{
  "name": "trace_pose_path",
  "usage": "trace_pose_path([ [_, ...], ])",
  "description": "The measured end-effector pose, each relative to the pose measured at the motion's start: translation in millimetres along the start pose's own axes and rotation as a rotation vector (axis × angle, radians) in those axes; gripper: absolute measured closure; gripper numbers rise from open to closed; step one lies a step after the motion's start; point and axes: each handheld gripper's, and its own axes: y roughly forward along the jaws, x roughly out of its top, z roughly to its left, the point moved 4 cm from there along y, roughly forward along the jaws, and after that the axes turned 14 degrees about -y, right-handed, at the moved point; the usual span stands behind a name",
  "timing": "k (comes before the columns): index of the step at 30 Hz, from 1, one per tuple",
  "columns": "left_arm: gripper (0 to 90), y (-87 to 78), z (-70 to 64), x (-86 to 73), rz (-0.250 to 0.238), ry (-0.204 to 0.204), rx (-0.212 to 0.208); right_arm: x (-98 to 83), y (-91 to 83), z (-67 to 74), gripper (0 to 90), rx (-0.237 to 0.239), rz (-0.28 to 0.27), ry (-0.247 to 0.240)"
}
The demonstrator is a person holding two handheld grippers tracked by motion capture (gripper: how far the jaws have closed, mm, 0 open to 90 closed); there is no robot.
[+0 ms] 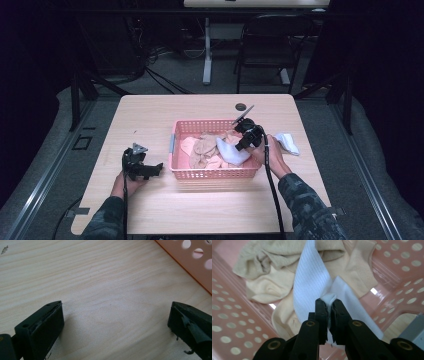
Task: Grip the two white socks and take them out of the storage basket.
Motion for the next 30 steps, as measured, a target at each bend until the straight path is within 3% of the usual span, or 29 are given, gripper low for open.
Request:
trace_pose_path([
  [8,0.3,0.0,0.0,0.0,0.0,0.0,0.0,5.6,-26.9,-0.6,85.0,0.038,-0.128,0.023],
  [30,0.3,0.1,0.0,0.0,-0.001,-0.001,0.0,33.1,-88.7,1.7,85.0,0.059,-0.285,-0.003],
])
